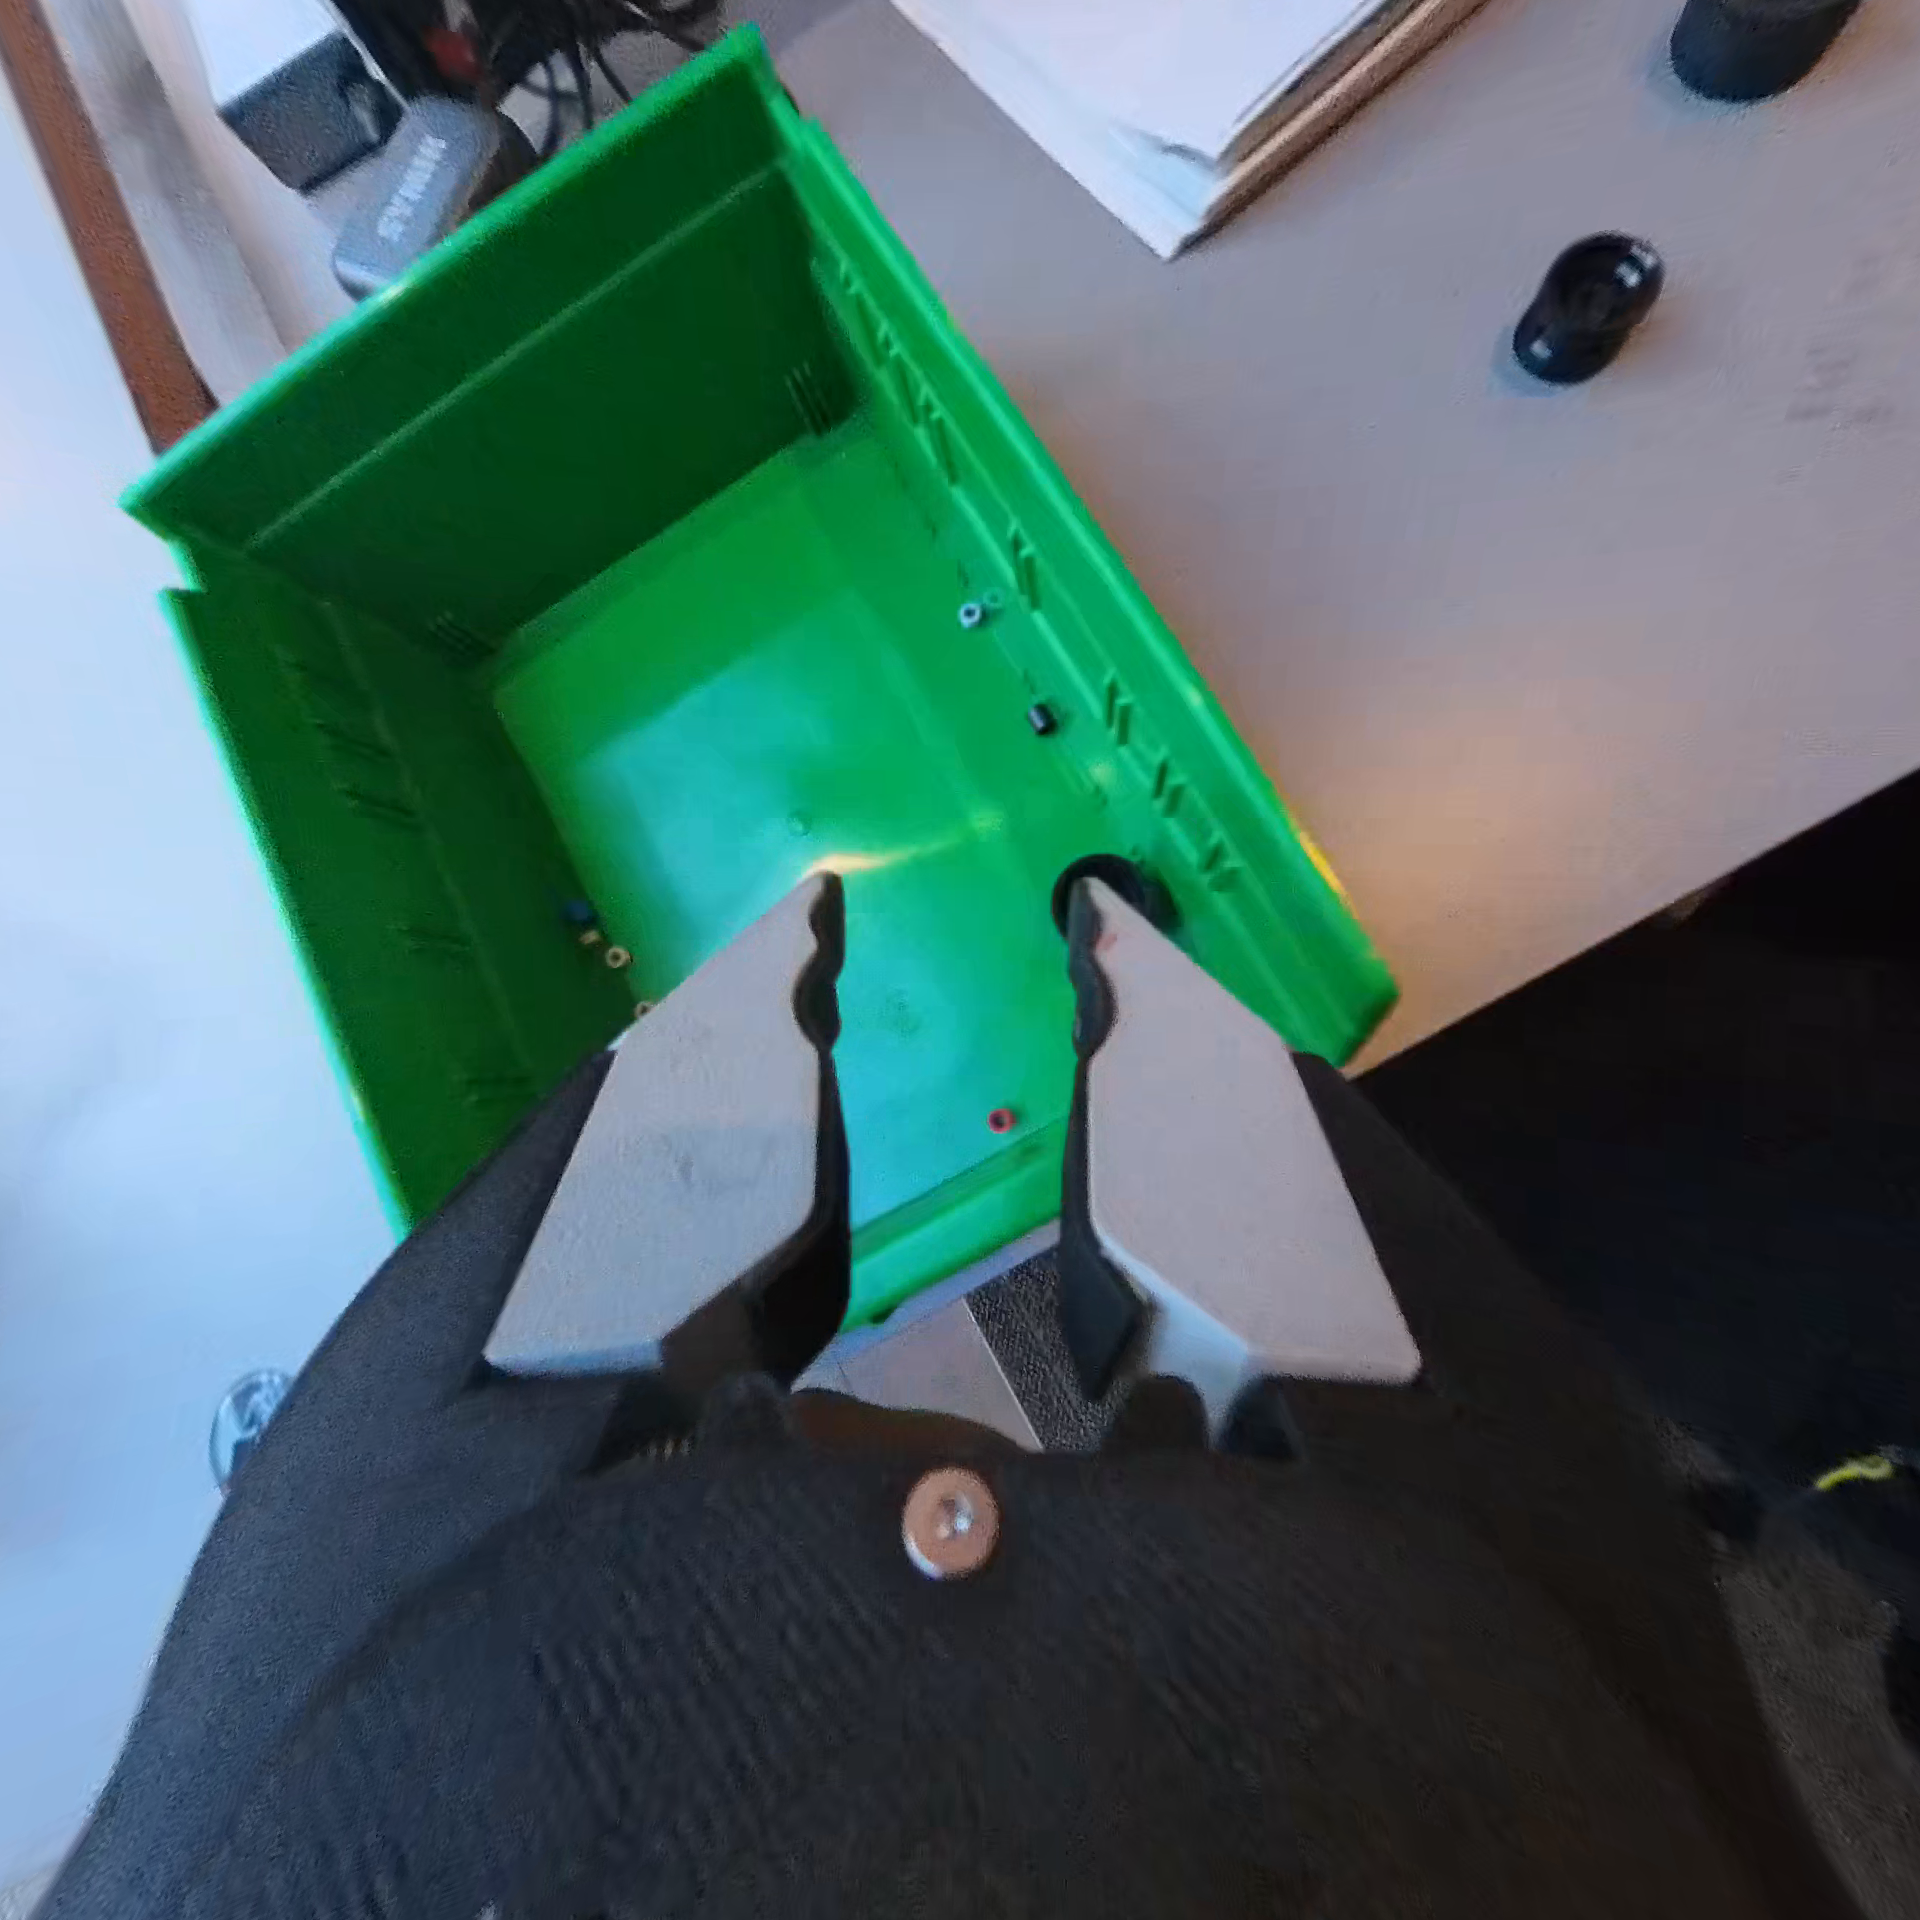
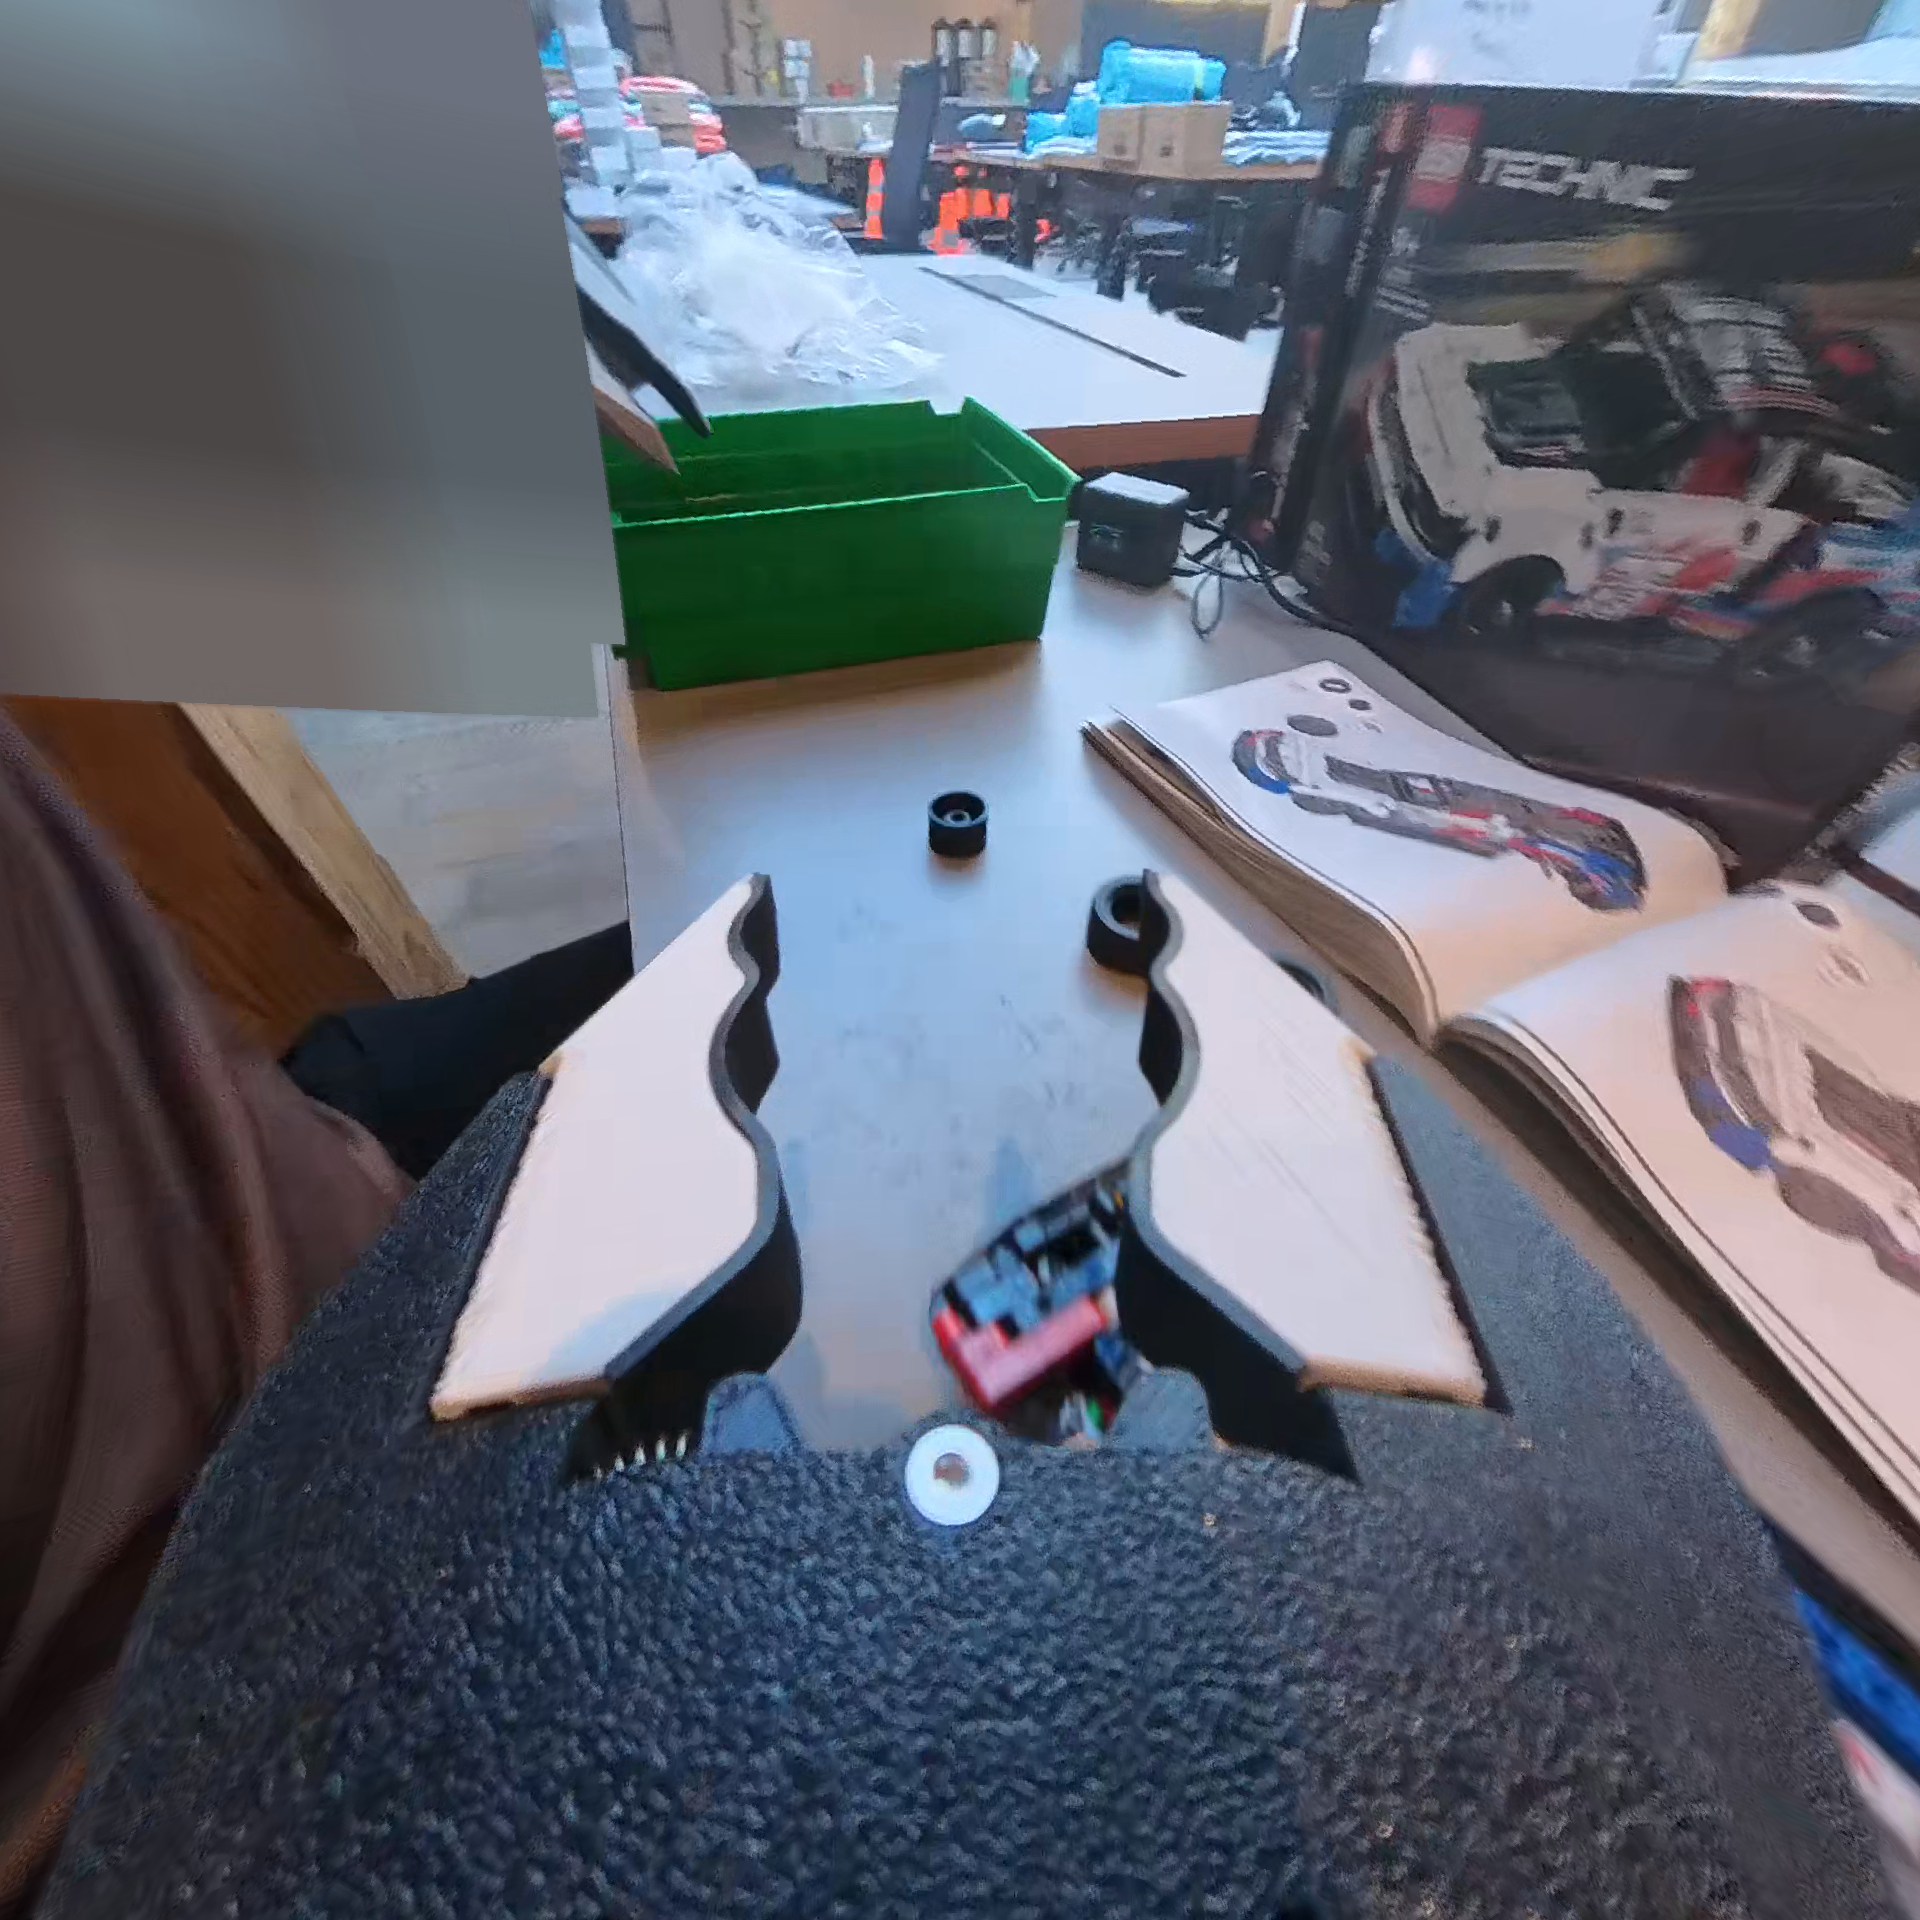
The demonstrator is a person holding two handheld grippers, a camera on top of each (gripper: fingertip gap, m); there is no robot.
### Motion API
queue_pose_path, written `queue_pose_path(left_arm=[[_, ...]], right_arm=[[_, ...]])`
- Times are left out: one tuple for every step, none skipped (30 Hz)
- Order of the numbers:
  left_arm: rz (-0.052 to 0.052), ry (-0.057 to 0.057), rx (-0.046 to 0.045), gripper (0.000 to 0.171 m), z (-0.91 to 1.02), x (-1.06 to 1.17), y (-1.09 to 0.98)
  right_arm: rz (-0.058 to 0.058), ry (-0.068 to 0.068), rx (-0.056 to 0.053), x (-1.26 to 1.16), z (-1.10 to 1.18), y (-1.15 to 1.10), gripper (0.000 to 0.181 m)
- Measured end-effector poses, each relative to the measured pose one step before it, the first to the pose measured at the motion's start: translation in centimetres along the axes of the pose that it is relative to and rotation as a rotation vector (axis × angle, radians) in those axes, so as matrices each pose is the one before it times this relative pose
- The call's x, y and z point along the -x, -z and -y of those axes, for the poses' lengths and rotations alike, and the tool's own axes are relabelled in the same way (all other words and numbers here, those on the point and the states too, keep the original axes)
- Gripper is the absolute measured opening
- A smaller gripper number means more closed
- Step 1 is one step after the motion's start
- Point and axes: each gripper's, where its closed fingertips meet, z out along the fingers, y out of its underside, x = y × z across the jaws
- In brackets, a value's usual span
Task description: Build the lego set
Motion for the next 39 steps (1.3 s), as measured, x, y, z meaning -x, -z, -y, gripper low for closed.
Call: queue_pose_path(left_arm=[[-0.0438,-0.0150,0.01509,0.040,-0.685,0.519,-0.869],[-0.0707,-0.0231,0.03103,0.040,-0.842,-0.102,-0.981],[-0.0666,-0.0267,0.03848,0.040,-0.850,-0.209,-0.897],[-0.0408,-0.0277,0.03285,0.041,-0.708,0.091,-0.876],[-0.0499,-0.0384,0.02420,0.041,-0.596,-0.201,-0.793],[-0.0525,-0.0492,0.01842,0.041,-0.544,-0.378,-0.678],[-0.0279,-0.0480,0.01144,0.042,-0.420,-0.197,-0.558],[-0.0249,-0.0460,-0.00211,0.044,-0.113,-0.186,-0.466],[-0.0139,-0.0349,-0.02662,0.045,0.330,-0.102,-0.403],[-0.0028,-0.0165,-0.03298,0.045,0.609,0.113,-0.315],[-0.0275,-0.0136,-0.02928,0.045,0.653,-0.268,-0.294],[-0.0398,-0.0190,-0.03202,0.045,0.718,-0.535,-0.308],[-0.0296,-0.0195,-0.01614,0.042,0.477,-0.332,-0.485],[-0.0156,-0.0092,0.02031,0.040,-0.047,-0.021,-0.591],[-0.0172,-0.0007,0.04220,0.039,-0.411,-0.029,-0.511],[-0.0171,-0.0024,0.03488,0.039,-0.353,-0.126,-0.396],[-0.0091,-0.0038,0.01299,0.038,-0.126,-0.031,-0.280],[-0.0051,0.0009,0.01454,0.031,-0.209,0.075,-0.282],[-0.0124,0.0023,0.02298,0.029,-0.423,-0.021,-0.277],[-0.0105,0.0049,0.02571,0.031,-0.362,0.011,-0.334],[-0.0014,0.0013,-0.00358,0.030,0.132,0.060,-0.077],[-0.0019,0.0039,0.00067,0.032,0.094,0.089,0.048],[0.0003,0.0083,0.01137,0.031,-0.084,0.131,0.132],[0.0032,0.0030,0.00106,0.029,0.032,0.186,0.081],[0.0022,0.0072,-0.00645,0.029,0.069,0.153,0.083],[-0.0116,0.0138,0.00554,0.029,-0.128,-0.061,0.065],[0.0049,0.0111,0.00843,0.029,-0.225,0.183,0.111],[0.0292,0.0154,-0.00005,0.030,-0.174,0.544,0.233],[0.0235,0.0268,-0.00311,0.030,-0.141,0.501,0.417],[0.0333,0.0289,-0.01568,0.030,0.003,0.600,0.724],[0.0604,0.0304,-0.03631,0.030,0.270,0.920,1.047],[0.0612,0.0359,-0.04737,0.030,0.540,0.977,1.304],[0.0542,0.0365,-0.05583,0.030,0.807,0.844,1.460],[0.0574,0.0305,-0.06735,0.030,1.163,0.774,1.522],[0.0538,0.0217,-0.06848,0.030,1.407,0.519,1.499],[0.0466,0.0115,-0.06272,0.030,1.564,0.190,1.338],[0.0366,0.0019,-0.06300,0.030,1.762,-0.257,1.096],[0.0148,-0.0078,-0.05843,0.030,1.885,-0.918,0.872],[-0.0045,-0.0151,-0.05276,0.030,1.724,-1.420,0.487]], right_arm=[[0.0132,0.0087,0.0125,0.100,0.424,-1.374,0.065],[0.0095,0.0077,0.0176,-0.014,0.418,-1.399,0.064],[0.0032,0.0046,0.0275,-0.181,0.290,-1.366,0.064],[-0.0055,0.0028,0.0331,-0.334,0.184,-1.280,0.065],[-0.0093,0.0014,0.0271,-0.340,0.226,-1.155,0.066],[-0.0071,-0.0004,0.0155,-0.255,0.335,-1.035,0.066],[-0.0059,-0.0045,0.0095,-0.167,0.365,-0.961,0.065],[-0.0004,-0.0092,0.0047,-0.055,0.382,-0.917,0.065],[0.0082,-0.0138,-0.0015,0.094,0.414,-0.885,0.065],[0.0125,-0.0160,-0.0033,0.169,0.382,-0.886,0.065],[0.0154,-0.0124,0.0051,0.247,0.216,-0.900,0.065],[0.0073,-0.0022,0.0198,0.155,-0.051,-0.880,0.065],[-0.0085,0.0055,0.0306,-0.047,-0.208,-0.790,0.067],[-0.0160,0.0059,0.0329,-0.123,-0.258,-0.677,0.069],[-0.0053,0.0031,0.0313,0.055,-0.240,-0.520,0.071],[0.0017,-0.0001,0.0189,0.178,-0.120,-0.314,0.071],[-0.0036,-0.0069,0.0048,0.113,0.029,-0.123,0.071],[-0.0019,-0.0155,-0.0055,0.132,0.051,-0.033,0.071],[0.0101,-0.0224,-0.0099,0.305,-0.035,-0.017,0.071],[0.0139,-0.0218,-0.0095,0.373,-0.160,-0.065,0.072],[0.0018,-0.0151,-0.0084,0.214,-0.253,-0.098,0.072],[-0.0052,-0.0100,-0.0044,0.117,-0.369,-0.142,0.071],[0.0004,-0.0112,0.0069,0.151,-0.544,-0.237,0.070],[0.0027,-0.0134,0.0155,0.122,-0.661,-0.381,0.069],[-0.0064,-0.0148,0.0210,-0.060,-0.722,-0.537,0.067],[-0.0161,-0.0178,0.0302,-0.257,-0.824,-0.738,0.067],[-0.0187,-0.0173,0.0447,-0.294,-0.963,-0.955,0.067],[-0.0329,-0.0127,0.0606,-0.471,-1.082,-1.105,0.067],[-0.0530,-0.0106,0.0663,-0.695,-1.020,-1.155,0.067],[-0.0363,-0.0087,0.0533,-0.382,-0.643,-1.161,0.073],[-0.0028,0.0014,0.0275,0.187,-0.088,-1.022,0.073],[-0.0055,0.0142,0.0012,0.189,0.338,-0.817,0.069],[-0.0216,0.0262,-0.0012,-0.127,0.350,-0.686,0.060],[-0.0200,0.0209,0.0125,-0.239,0.153,-0.670,0.055],[0.0097,0.0096,0.0165,0.107,0.105,-0.604,0.056],[0.0224,-0.0005,0.0008,0.228,0.252,-0.526,0.055],[0.0374,-0.0031,0.0038,0.422,0.083,-0.568,0.045],[0.0525,-0.0086,0.0237,0.742,-0.206,-0.640,0.038],[0.0381,-0.0056,-0.0041,0.741,0.257,-0.443,0.039]])
